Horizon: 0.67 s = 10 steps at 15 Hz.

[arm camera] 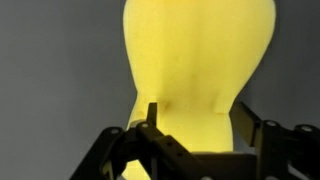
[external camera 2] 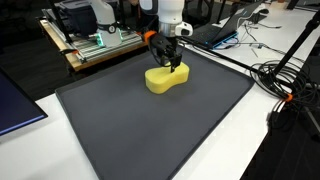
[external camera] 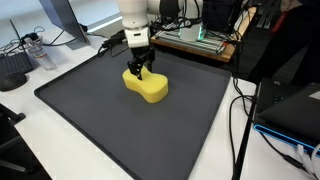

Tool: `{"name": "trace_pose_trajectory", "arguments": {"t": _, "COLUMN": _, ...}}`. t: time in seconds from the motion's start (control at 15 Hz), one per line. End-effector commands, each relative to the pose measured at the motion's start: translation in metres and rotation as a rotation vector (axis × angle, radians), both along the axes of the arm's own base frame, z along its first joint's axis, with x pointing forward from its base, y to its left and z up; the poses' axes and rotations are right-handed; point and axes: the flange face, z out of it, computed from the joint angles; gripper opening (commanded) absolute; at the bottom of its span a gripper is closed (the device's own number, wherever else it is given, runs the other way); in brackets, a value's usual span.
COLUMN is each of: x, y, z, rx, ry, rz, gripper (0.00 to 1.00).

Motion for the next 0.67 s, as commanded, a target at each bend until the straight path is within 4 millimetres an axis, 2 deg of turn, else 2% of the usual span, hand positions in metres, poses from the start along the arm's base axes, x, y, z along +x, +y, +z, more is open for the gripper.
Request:
{"name": "trace_pose_trajectory", "arguments": {"t": 0.0, "x": -0.009, "y": -0.003, "z": 0.018, "rx": 0.009, "ry": 0.041, "rz": 0.006, "gripper": 1.0}}
{"name": "trace_pose_trajectory", "arguments": {"t": 0.2, "x": -0.013, "y": -0.007, "z": 0.034, "rx": 0.016, "ry": 0.07, "rz": -0.061, "gripper": 1.0}}
{"name": "trace_pose_trajectory", "arguments": {"t": 0.4, "x": -0.016, "y": -0.016, "z": 0.056, "rx": 0.056, "ry": 0.107, "rz": -0.199, "gripper": 1.0}}
{"name": "trace_pose_trajectory", "arguments": {"t": 0.6, "x": -0.01, "y": -0.039, "z": 0.072, "rx": 0.048, "ry": 0.101, "rz": -0.377, "gripper": 1.0}}
